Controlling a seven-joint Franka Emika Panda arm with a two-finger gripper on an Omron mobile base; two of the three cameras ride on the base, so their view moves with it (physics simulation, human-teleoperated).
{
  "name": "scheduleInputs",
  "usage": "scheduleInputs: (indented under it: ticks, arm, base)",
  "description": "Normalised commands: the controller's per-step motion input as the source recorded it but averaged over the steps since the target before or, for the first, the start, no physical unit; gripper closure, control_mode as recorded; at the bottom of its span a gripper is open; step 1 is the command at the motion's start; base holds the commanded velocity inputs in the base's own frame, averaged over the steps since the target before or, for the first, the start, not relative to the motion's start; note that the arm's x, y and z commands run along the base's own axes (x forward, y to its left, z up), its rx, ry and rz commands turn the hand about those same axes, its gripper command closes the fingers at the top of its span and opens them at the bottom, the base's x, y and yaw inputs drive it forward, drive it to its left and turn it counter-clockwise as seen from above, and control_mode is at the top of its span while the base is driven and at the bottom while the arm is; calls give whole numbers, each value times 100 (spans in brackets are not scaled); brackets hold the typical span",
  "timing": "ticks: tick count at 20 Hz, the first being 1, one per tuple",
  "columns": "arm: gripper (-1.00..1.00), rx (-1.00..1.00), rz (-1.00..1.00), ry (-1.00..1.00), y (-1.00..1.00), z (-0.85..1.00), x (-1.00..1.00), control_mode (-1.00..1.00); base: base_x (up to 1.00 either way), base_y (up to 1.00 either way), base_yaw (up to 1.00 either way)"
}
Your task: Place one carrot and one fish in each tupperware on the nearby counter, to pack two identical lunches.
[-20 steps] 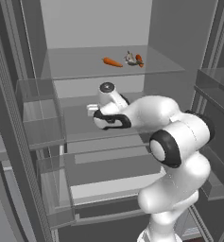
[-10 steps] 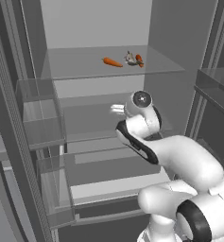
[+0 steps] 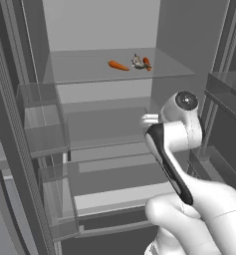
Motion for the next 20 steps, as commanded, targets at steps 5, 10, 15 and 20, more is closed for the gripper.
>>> scheduleInputs:
  ticks: [5, 10, 15, 20]
  arm:
    - [100, -18, 8, 37, 2, -24, -29, -100]
    - [100, 0, 0, 0, 1, 0, -11, -100]
    - [100, 0, 16, 0, 0, -3, -55, -100]
    - [100, 0, 6, 0, 1, 0, -20, 100]
  base:
    - [0, 0, 0]
    - [0, 0, 0]
    - [0, 0, 0]
    - [-54, 2, 16]
